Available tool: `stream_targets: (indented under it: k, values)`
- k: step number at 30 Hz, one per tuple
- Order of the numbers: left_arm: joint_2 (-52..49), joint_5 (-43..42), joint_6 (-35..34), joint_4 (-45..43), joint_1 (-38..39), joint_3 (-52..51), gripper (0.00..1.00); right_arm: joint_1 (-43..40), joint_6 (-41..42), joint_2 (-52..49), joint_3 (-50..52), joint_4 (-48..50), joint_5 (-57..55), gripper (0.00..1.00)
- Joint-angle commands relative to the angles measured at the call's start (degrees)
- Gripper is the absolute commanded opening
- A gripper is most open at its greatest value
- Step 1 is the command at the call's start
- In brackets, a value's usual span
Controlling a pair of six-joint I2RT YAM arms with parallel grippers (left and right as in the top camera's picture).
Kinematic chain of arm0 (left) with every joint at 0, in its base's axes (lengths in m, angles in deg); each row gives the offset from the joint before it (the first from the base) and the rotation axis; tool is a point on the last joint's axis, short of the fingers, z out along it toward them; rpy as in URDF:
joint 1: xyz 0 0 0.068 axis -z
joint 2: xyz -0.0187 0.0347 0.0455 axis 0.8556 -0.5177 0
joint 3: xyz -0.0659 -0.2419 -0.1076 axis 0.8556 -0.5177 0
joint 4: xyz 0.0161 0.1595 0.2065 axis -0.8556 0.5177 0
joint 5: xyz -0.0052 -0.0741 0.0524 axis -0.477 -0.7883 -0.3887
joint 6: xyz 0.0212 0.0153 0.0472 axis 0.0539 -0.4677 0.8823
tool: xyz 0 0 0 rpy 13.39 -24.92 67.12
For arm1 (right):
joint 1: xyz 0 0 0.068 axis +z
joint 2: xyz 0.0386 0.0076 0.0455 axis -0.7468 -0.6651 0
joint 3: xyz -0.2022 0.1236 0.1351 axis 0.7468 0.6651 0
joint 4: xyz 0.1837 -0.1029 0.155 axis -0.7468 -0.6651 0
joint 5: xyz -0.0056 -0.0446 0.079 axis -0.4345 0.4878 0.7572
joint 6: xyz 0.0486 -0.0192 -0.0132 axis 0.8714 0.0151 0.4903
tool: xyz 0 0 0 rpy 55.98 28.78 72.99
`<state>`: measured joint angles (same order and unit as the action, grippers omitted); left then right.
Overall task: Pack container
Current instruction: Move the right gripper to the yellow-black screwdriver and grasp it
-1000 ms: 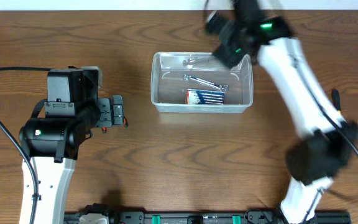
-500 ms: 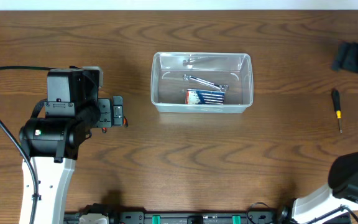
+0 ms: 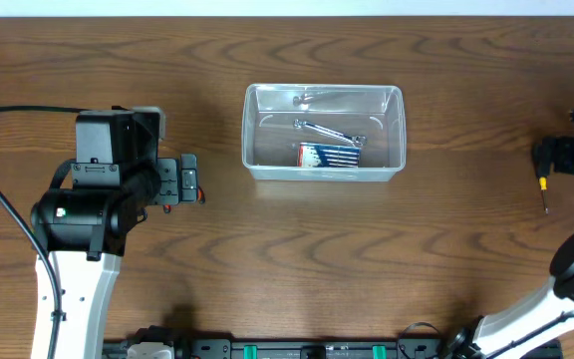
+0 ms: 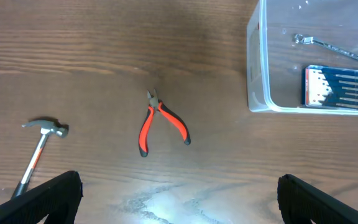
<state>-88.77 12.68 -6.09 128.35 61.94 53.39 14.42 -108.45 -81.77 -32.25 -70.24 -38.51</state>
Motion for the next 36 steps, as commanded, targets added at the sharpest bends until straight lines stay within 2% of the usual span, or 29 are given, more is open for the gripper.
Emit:
stream_targets:
  k: [1, 9, 15, 31, 36]
  values:
    - [-0.11, 0.66, 0.79, 0.31, 0.13, 1.05, 0.98, 0.28, -2.4, -3.67, 0.42, 0.87, 4.0, 0.98]
    - [-0.11, 0.66, 0.76, 0.33, 0.13, 1.05, 0.99, 2.16, -2.4, -8.92, 0.42, 5.03, 3.98, 0.98]
    - [-0.11, 0.63, 0.55, 0.33, 0.13, 1.05, 0.98, 2.16, -2.16, -9.88, 0.42, 6.88, -0.09, 0.97]
    - [-0.11, 0.66, 0.55, 0.31, 0.13, 1.05, 0.98, 2.27, -2.19, -12.87, 0.66, 7.58, 0.87, 0.96]
    - [-0.11, 0.66, 0.55, 0.31, 0.13, 1.05, 0.98, 2.27, -2.16, -13.38, 0.68, 7.61, 1.11, 0.91]
